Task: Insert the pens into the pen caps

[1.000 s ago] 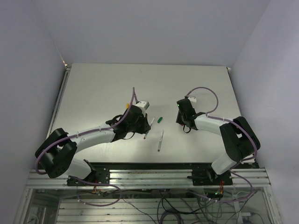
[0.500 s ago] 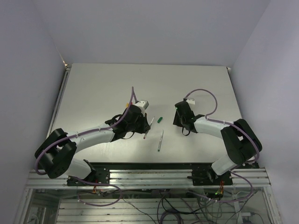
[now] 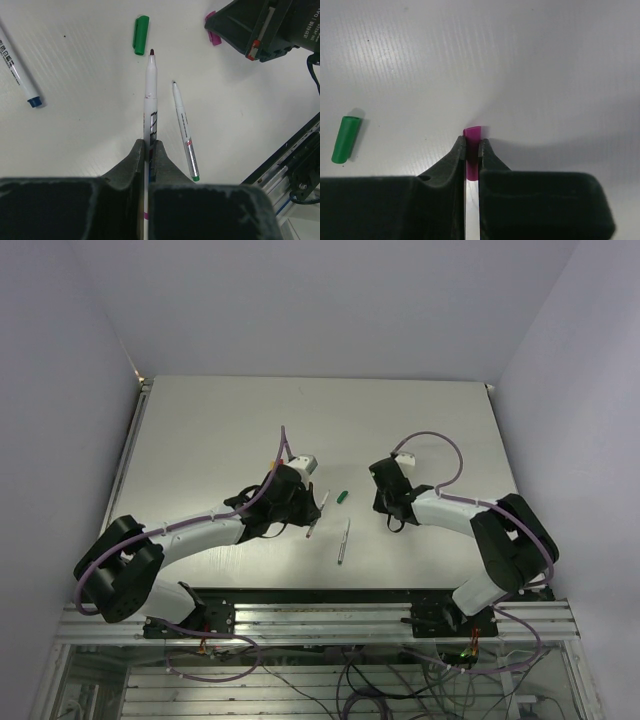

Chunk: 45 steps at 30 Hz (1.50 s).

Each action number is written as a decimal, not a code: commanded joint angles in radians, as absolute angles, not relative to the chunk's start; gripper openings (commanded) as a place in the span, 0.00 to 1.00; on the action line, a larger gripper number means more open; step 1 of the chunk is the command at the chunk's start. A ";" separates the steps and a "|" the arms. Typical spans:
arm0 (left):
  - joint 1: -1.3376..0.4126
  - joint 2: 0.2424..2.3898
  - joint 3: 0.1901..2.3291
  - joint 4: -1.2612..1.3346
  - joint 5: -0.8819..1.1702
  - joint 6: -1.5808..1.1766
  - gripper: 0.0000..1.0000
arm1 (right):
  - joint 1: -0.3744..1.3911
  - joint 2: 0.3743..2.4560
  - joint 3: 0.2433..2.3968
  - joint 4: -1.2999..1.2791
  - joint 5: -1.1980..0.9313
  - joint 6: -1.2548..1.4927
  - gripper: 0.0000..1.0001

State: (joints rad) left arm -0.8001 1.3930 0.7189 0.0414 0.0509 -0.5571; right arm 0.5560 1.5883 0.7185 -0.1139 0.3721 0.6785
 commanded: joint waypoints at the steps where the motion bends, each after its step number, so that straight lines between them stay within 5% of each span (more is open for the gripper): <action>1: -0.791 1.379 0.710 0.073 0.077 -0.550 0.07 | 0.588 1.687 0.649 -0.345 0.281 0.701 0.00; 19: -0.791 1.422 0.646 0.425 0.176 -0.516 0.07 | 0.588 1.406 0.740 -0.022 0.392 0.555 0.00; 31: -0.791 1.478 0.561 0.830 0.261 -0.560 0.07 | 0.578 1.128 0.540 0.492 0.349 0.467 0.00; 45: -0.805 1.498 0.594 0.884 0.274 -0.579 0.07 | 0.577 1.103 0.363 0.975 0.177 0.513 0.00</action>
State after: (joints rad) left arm -0.7979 1.5040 0.5652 0.8253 0.2546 -0.5838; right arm 0.5797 1.0855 0.3908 0.7895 0.2234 0.4961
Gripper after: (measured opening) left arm 0.099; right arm 0.048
